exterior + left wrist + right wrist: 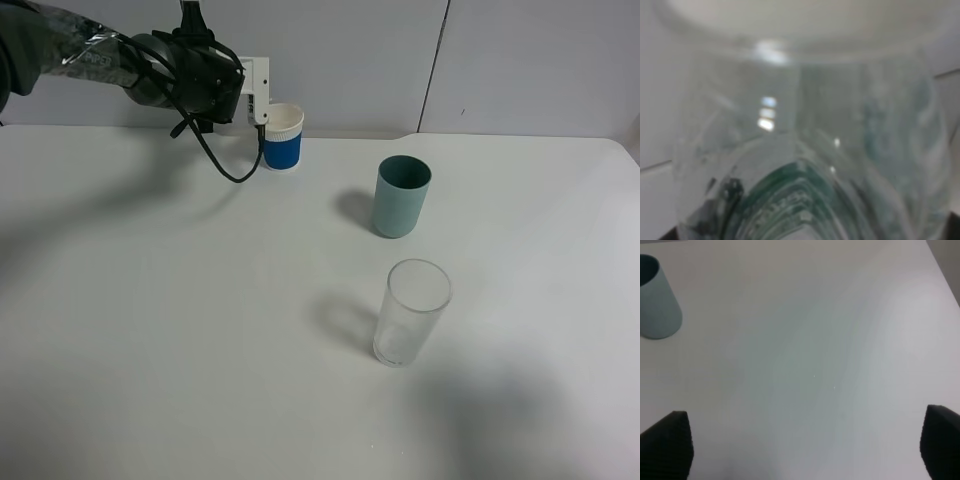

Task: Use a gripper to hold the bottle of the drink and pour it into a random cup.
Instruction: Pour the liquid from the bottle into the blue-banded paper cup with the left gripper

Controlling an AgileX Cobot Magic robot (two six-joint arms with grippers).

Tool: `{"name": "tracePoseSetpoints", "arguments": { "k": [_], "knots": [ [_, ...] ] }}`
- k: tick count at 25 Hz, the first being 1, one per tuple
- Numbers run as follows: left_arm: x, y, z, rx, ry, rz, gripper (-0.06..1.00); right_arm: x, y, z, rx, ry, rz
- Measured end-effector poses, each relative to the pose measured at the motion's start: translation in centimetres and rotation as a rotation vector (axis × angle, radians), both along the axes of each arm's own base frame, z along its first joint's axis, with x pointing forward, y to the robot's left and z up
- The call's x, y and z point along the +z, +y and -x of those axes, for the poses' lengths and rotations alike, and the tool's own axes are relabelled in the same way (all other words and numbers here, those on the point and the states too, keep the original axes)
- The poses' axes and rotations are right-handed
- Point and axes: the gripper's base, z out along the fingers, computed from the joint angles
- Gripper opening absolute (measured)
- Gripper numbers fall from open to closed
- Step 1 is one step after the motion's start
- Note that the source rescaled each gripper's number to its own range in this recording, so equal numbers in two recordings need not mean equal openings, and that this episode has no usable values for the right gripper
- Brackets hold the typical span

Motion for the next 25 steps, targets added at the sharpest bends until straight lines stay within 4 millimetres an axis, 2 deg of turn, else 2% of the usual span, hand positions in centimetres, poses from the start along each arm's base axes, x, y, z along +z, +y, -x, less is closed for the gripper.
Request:
{"name": "tracePoseSetpoints", "arguments": {
  "k": [11, 25],
  "knots": [
    [1.1, 0.0, 0.0, 0.003, -0.038, 0.036, 0.07, 0.0, 0.0, 0.0, 0.000, 0.000, 0.000],
    [1.0, -0.1, 1.2, -0.013, -0.012, 0.055, 0.07, 0.0, 0.0, 0.0, 0.000, 0.000, 0.000]
  ]
}}
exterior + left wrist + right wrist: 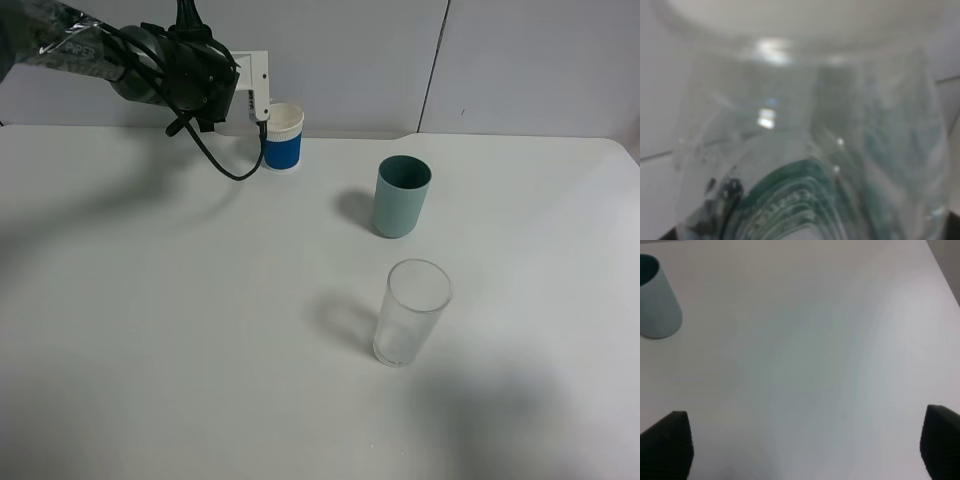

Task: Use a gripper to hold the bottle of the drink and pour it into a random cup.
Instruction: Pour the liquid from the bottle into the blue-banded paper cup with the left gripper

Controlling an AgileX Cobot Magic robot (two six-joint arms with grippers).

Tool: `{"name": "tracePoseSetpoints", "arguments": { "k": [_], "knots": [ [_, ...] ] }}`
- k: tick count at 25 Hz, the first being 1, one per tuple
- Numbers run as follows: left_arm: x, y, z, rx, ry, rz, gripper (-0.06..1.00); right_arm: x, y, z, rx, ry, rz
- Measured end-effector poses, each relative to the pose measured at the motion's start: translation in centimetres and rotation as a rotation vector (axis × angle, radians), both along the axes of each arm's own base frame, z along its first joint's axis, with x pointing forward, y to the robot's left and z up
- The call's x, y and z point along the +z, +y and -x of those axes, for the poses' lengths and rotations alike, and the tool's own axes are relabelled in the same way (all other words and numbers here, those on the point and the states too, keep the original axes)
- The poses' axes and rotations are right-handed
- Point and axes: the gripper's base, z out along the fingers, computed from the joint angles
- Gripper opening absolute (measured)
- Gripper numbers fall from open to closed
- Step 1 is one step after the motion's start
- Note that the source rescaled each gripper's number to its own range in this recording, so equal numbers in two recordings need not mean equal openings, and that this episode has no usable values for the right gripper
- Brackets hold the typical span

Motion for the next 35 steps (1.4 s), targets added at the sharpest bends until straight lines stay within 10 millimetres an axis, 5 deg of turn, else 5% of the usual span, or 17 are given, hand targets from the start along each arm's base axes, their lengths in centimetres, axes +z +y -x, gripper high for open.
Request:
{"name": "tracePoseSetpoints", "arguments": {
  "k": [35],
  "knots": [
    [0.46, -0.13, 0.20, -0.023, 0.014, -0.106, 0.07, 0.00, 0.00, 0.00, 0.000, 0.000, 0.000]
  ]
}}
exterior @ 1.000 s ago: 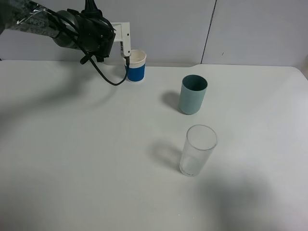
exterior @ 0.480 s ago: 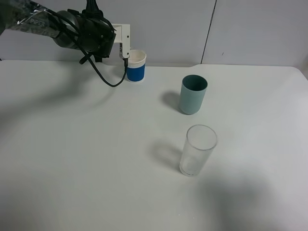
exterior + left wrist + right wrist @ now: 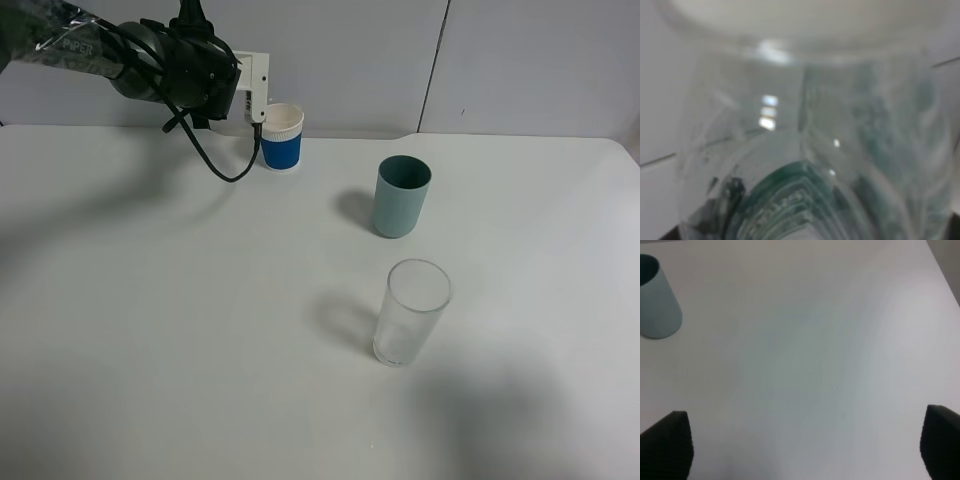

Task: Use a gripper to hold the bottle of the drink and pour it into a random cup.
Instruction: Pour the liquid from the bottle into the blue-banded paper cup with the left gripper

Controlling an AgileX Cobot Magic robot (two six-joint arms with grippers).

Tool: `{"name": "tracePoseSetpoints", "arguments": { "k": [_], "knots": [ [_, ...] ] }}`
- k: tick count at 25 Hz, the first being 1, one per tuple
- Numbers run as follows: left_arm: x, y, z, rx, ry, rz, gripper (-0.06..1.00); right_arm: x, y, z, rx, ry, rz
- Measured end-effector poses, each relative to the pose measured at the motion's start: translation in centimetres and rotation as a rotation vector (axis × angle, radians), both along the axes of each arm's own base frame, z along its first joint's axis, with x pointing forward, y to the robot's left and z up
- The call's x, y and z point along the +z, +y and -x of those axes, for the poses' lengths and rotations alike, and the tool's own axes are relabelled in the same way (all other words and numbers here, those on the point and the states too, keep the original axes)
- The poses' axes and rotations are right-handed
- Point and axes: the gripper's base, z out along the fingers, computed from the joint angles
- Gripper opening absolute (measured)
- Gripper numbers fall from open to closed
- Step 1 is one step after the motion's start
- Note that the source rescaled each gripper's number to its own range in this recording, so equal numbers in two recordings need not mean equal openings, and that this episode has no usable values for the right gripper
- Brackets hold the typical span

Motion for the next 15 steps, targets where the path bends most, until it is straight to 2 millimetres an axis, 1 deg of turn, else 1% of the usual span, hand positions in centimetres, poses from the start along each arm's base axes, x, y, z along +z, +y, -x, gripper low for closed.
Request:
{"name": "tracePoseSetpoints", "arguments": {
  "k": [15],
  "knots": [
    [0.01, 0.03, 0.00, -0.011, 0.011, -0.040, 0.07, 0.00, 0.00, 0.00, 0.000, 0.000, 0.000]
  ]
}}
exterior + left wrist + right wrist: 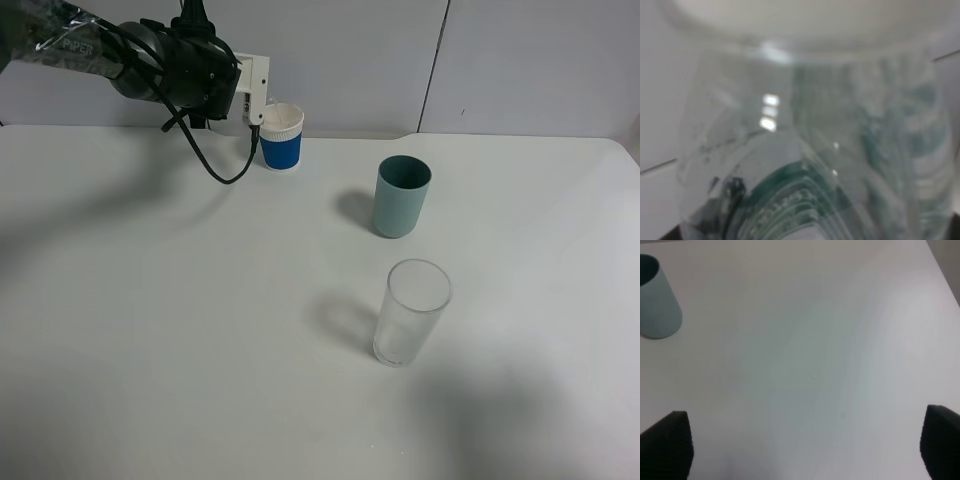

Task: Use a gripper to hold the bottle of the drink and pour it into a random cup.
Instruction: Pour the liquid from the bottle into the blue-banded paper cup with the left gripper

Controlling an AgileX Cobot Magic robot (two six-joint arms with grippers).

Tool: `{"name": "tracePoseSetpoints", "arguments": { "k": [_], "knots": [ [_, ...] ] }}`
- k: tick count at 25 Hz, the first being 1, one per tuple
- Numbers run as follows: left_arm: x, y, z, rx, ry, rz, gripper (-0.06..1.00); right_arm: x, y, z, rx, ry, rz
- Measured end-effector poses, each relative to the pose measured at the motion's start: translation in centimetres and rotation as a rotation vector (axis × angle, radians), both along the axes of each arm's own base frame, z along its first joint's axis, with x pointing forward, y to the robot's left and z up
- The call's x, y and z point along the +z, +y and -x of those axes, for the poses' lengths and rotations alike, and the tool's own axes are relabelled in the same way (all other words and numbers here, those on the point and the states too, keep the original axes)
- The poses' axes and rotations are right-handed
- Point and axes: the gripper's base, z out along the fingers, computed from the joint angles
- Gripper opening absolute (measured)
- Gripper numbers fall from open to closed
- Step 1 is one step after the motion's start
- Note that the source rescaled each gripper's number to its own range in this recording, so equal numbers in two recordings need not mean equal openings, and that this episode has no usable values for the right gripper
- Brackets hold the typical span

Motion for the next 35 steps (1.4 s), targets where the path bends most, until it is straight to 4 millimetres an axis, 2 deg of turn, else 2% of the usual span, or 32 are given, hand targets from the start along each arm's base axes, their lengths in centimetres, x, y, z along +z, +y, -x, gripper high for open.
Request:
{"name": "tracePoseSetpoints", "arguments": {
  "k": [35],
  "knots": [
    [0.89, 0.30, 0.11, 0.018, -0.019, -0.037, 0.07, 0.00, 0.00, 0.00, 0.000, 0.000, 0.000]
  ]
}}
